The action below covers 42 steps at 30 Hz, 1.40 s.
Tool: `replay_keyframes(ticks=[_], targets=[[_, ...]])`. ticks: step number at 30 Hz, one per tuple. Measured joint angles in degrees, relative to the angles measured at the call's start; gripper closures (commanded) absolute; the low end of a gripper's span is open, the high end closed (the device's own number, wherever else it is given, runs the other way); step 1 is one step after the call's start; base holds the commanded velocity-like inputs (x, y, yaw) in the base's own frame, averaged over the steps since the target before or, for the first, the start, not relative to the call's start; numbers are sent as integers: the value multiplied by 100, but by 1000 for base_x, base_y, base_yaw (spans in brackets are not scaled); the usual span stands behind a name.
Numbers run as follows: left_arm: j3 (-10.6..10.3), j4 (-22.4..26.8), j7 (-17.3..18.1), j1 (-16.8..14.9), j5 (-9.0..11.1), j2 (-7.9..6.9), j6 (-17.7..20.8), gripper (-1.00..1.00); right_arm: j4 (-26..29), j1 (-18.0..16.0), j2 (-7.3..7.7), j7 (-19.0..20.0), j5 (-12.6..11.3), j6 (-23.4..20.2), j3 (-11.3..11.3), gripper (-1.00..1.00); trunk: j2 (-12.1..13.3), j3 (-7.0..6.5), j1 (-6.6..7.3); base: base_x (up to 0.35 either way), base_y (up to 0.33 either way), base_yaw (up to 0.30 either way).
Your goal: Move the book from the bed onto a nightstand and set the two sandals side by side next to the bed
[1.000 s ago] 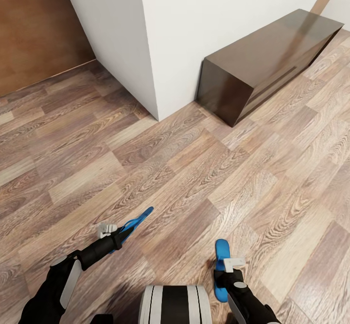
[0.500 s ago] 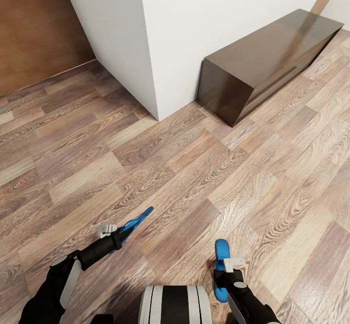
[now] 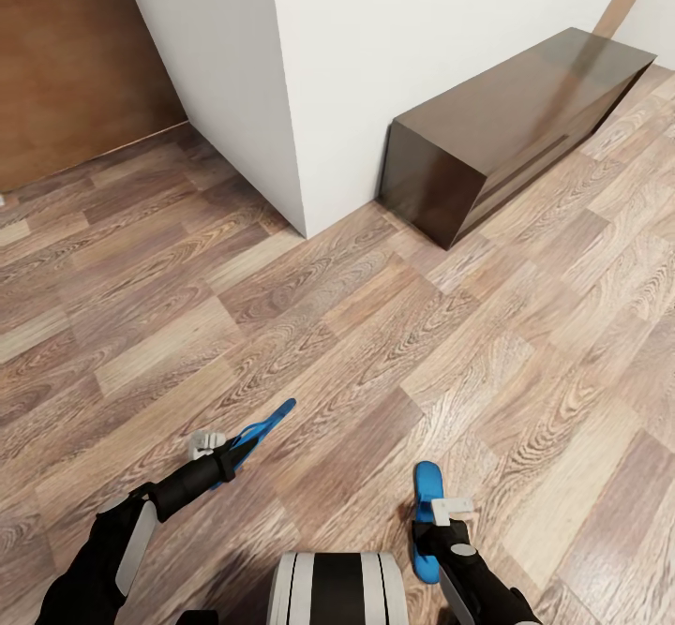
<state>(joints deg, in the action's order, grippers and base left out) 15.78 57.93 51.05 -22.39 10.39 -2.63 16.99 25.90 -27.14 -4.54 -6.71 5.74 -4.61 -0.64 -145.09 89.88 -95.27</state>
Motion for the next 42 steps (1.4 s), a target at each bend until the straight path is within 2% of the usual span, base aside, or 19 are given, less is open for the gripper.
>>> replay_keyframes(ticks=[14,16,17,20,21,22,23,24,25,26,27,28,29,31,32,34,38,40,42], targets=[[-9,1,0,0,9,0,3,100,55,-3,27,50,-32,-39,-59,100,19,-310,36,0,0,0],[-9,-2,0,0,7,0,2,100,111,-1,71,180,-120,-69,-81,100,21,-354,42,0,0,0],[-10,-4,0,0,6,0,2,100,155,-3,144,315,-221,-85,-96,100,23,-376,44,0,0,0],[-15,-7,0,0,4,0,1,100,340,0,443,762,-713,-216,-119,100,27,-443,52,0,0,0],[-15,-7,0,1,4,-1,1,100,441,-2,596,879,-940,-337,-127,100,28,-465,55,0,0,0],[-17,-8,0,0,3,0,1,100,576,-1,860,1000,-1352,-579,-126,100,29,-487,57,0,0,0],[-16,-7,0,1,3,-1,2,100,645,-1,1086,1048,-1639,-749,-132,100,31,-509,60,0,0,0],[-17,-8,0,0,2,0,1,100,670,-1,1180,1073,-1810,-824,-127,100,32,-531,62,0,0,0],[-17,-7,0,1,2,0,4,100,705,-2,1374,1139,-2105,-932,-129,100,33,-554,65,0,0,0],[-17,-8,0,0,3,0,5,100,719,-2,1478,1186,-2275,-973,-126,100,35,-576,67,0,0,0],[-17,-8,0,0,2,0,3,100,745,-3,1724,1405,-2737,-1050,-125,100,36,-598,70,0,0,0],[-18,-7,0,1,3,-1,3,100,755,-3,1912,1620,-3013,-1089,-130,100,37,-620,73,0,0,0],[-18,-8,0,0,0,0,2,100,762,-1,1993,1747,-3171,-1114,-124,100,39,-642,75,0,0,0],[-17,-8,0,1,1,0,2,100,767,-1,2303,2258,-3590,-1293,-123,100,41,-687,80,0,0,0],[-18,-10,0,0,1,0,1,100,766,0,2372,2385,-3676,-1370,-118,100,43,-709,83,0,0,0],[-22,-19,0,0,1,3,1,100,750,4,2603,2906,-3894,-1788,-109,100,45,-753,88,0,0,0],[-30,-28,0,0,1,15,1,100,702,16,2741,3546,-3985,-2056,-100,100,51,-842,98,0,0,0],[-29,-33,0,0,2,53,2,100,683,31,2909,4107,-4008,-2112,-104,100,53,-886,104,0,0,0],[-31,-38,4,1,0,78,3,100,494,54,3207,5018,-3997,-2128,-105,100,56,-930,109,0,0,0]])
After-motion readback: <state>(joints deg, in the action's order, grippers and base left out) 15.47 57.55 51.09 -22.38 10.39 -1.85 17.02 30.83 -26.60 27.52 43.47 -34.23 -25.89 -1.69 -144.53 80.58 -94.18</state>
